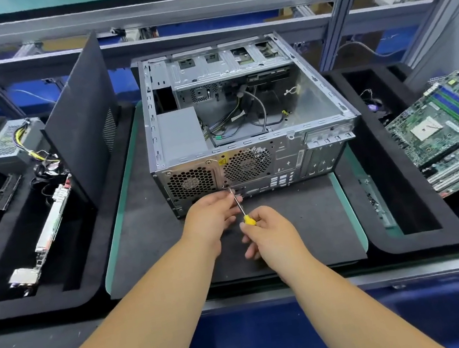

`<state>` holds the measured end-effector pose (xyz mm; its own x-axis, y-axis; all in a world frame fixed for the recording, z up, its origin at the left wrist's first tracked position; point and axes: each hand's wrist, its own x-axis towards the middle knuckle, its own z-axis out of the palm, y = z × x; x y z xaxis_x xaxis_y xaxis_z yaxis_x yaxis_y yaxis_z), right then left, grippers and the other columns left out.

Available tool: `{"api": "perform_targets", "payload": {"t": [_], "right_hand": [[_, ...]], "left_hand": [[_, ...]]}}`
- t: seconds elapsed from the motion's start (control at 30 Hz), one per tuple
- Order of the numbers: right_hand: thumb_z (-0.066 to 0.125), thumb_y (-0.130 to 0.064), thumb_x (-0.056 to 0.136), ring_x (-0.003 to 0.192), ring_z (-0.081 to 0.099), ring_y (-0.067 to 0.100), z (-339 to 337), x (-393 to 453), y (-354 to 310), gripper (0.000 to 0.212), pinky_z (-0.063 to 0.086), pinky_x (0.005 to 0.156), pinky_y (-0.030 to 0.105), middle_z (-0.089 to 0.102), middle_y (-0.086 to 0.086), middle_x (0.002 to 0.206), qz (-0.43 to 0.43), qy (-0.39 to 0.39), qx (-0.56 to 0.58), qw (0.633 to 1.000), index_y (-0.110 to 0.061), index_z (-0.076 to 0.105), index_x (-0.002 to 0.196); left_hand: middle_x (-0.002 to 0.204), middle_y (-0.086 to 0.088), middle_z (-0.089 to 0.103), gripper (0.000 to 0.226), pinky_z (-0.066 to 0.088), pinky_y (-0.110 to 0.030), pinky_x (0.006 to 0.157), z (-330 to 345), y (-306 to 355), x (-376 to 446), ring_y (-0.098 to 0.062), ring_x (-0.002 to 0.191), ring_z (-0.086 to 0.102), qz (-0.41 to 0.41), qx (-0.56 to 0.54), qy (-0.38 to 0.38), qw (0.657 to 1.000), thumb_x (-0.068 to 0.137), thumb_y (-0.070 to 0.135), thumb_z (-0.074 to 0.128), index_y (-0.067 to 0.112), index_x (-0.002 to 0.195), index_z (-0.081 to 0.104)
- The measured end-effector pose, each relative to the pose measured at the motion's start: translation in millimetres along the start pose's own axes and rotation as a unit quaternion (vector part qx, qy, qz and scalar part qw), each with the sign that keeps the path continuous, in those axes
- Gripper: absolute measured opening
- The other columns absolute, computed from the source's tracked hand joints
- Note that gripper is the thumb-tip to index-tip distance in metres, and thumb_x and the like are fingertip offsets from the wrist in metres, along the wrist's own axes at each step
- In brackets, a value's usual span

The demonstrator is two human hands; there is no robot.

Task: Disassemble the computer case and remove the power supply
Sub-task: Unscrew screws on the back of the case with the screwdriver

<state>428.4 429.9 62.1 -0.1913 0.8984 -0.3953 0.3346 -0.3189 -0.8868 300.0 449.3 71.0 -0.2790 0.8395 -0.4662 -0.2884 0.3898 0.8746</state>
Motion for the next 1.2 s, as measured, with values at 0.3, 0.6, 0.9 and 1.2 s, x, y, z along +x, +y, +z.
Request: {"api": "perform_targets", "payload": {"t": [0.3, 0.6, 0.9, 1.2], "right_hand": [[0.048, -0.022, 0.102, 0.043, 0.052, 0.009, 0.9, -4.7, -16.3, 0.018, 0.039, 0.042, 0.020, 0.070, -0.001, 0.068, 0.055, -0.039, 0.162, 0.985, -0.011, 0.063, 0.105], [0.041, -0.028, 0.104, 0.038, 0.031, 0.008, 4.0, -4.7, -33.1, 0.030, 0.025, 0.036, 0.019, 0.051, 0.002, 0.061, 0.185, -0.090, 0.350, 0.914, -0.008, 0.062, 0.095], [0.037, -0.030, 0.104, 0.065, 0.049, 0.012, 17.8, -4.0, -34.6, 0.023, 0.035, 0.054, 0.028, 0.057, 0.000, 0.081, 0.053, 0.033, -0.087, 0.994, -0.019, 0.055, 0.097], [0.039, -0.033, 0.104, 0.077, 0.055, 0.020, 23.2, 0.1, -30.3, 0.022, 0.044, 0.063, 0.036, 0.063, 0.006, 0.100, -0.005, 0.055, -0.255, 0.965, -0.016, 0.051, 0.113]], "left_hand": [[0.077, 0.001, 0.075, 0.009, 0.051, -0.015, 0.054, 1.1, 5.2, 5.7, -0.008, 0.065, 0.069, -0.031, -0.062, -0.014, 0.998, 0.094, 0.013, 0.061, 0.008, 0.099, 0.067], [0.078, -0.004, 0.071, 0.010, 0.050, -0.016, 0.048, 1.0, 11.8, 1.7, -0.009, 0.055, 0.065, -0.052, -0.077, -0.025, 0.995, 0.092, 0.011, 0.063, 0.006, 0.101, 0.064], [0.074, -0.005, 0.066, 0.004, 0.047, -0.016, 0.045, 4.3, 15.6, 0.1, -0.008, 0.049, 0.060, -0.052, -0.049, -0.021, 0.997, 0.092, 0.009, 0.063, 0.006, 0.089, 0.064], [0.069, -0.005, 0.065, 0.011, 0.045, -0.020, 0.053, 1.2, 12.1, 5.7, -0.013, 0.060, 0.056, -0.026, 0.015, -0.006, 1.000, 0.088, 0.008, 0.068, 0.005, 0.078, 0.068]]}}
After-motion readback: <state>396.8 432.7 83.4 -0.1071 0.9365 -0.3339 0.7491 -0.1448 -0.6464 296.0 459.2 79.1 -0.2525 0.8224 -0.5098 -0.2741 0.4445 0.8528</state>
